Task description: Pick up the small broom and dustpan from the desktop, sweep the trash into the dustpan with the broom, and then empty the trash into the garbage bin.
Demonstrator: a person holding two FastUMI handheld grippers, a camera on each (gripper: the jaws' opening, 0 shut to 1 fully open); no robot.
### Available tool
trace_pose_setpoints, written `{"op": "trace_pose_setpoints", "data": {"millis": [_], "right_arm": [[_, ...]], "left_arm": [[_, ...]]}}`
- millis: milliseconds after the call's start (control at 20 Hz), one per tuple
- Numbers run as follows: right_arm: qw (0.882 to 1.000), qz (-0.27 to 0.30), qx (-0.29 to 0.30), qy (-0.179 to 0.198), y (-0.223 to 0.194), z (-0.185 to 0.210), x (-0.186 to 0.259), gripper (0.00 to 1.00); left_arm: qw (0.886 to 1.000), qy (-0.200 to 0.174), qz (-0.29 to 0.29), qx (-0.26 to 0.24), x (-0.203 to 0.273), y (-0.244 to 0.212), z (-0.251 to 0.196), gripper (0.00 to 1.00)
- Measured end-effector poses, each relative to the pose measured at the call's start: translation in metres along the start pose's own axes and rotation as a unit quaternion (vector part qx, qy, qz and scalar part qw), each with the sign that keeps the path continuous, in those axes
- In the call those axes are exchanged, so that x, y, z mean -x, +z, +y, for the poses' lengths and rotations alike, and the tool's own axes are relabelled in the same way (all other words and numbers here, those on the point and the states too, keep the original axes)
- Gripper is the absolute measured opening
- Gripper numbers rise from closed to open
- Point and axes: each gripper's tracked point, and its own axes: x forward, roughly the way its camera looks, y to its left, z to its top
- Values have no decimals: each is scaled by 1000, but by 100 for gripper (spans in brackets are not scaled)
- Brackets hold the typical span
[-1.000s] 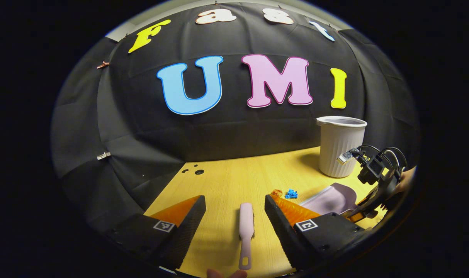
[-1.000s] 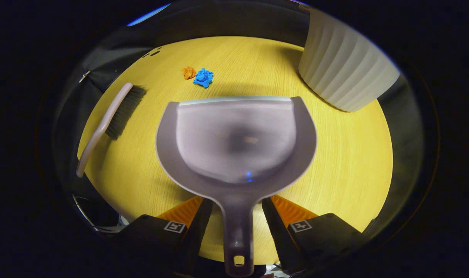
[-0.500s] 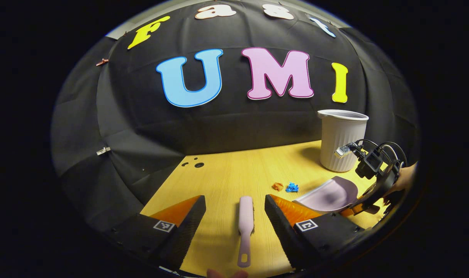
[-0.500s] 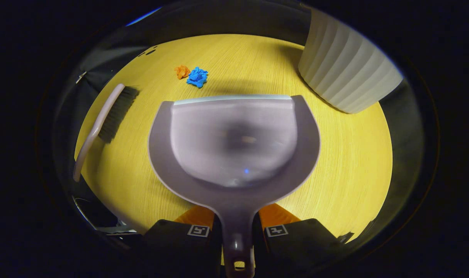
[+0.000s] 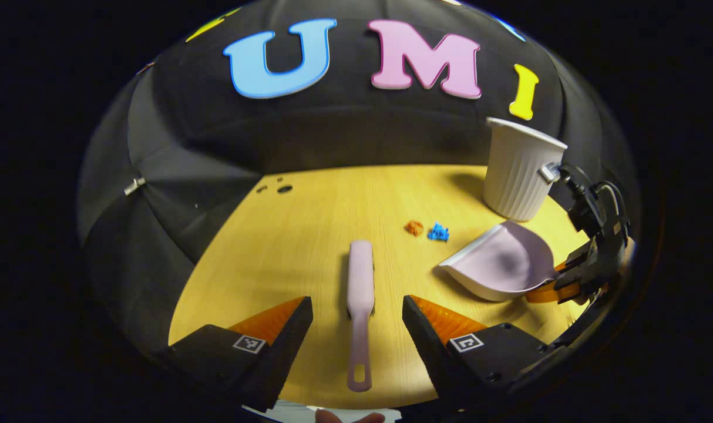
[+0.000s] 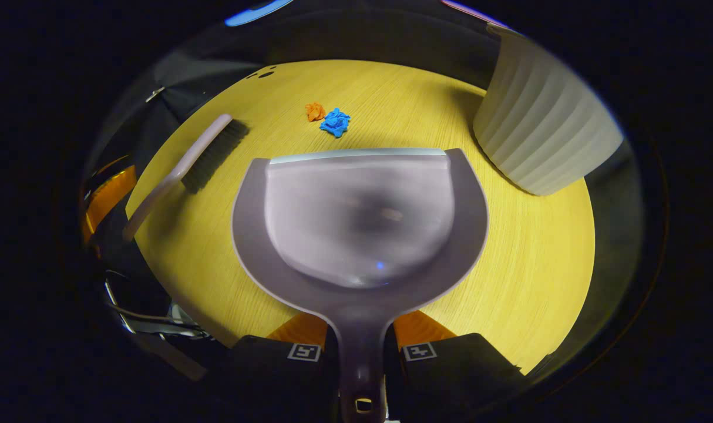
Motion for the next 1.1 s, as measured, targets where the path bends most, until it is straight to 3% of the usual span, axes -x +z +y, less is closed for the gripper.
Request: {"op": "trace_pose_setpoints", "data": {"millis": [250, 500, 700, 800, 850, 900, 950, 1100], "right_arm": [[1000, -2, 4, 4, -1, -2, 4, 36], [1000, -2, 6, 5, 0, -9, 7, 36], [1000, 4, 12, 5, 0, -15, 7, 36], [1000, 8, 24, 5, 0, -16, 6, 36], [999, 10, 31, 6, 0, -16, 6, 36], [999, 11, 36, 7, 1, -16, 7, 36], [999, 13, 42, 9, 1, -15, 7, 36], [998, 21, 63, 16, 2, -14, 7, 36]], "left_arm": [[993, -27, 115, 3, -42, -41, -3, 96], [984, -26, 177, 5, -67, -64, 2, 93], [979, -25, 203, 1, -77, -74, 4, 82], [980, -26, 197, -3, -83, -71, 4, 65], [981, -24, 192, -2, -82, -68, 2, 63], [980, -23, 196, -4, -82, -68, 2, 43], [980, -22, 197, -11, -82, -68, 2, 34], [980, -21, 194, -34, -84, -57, 5, 28]]}}
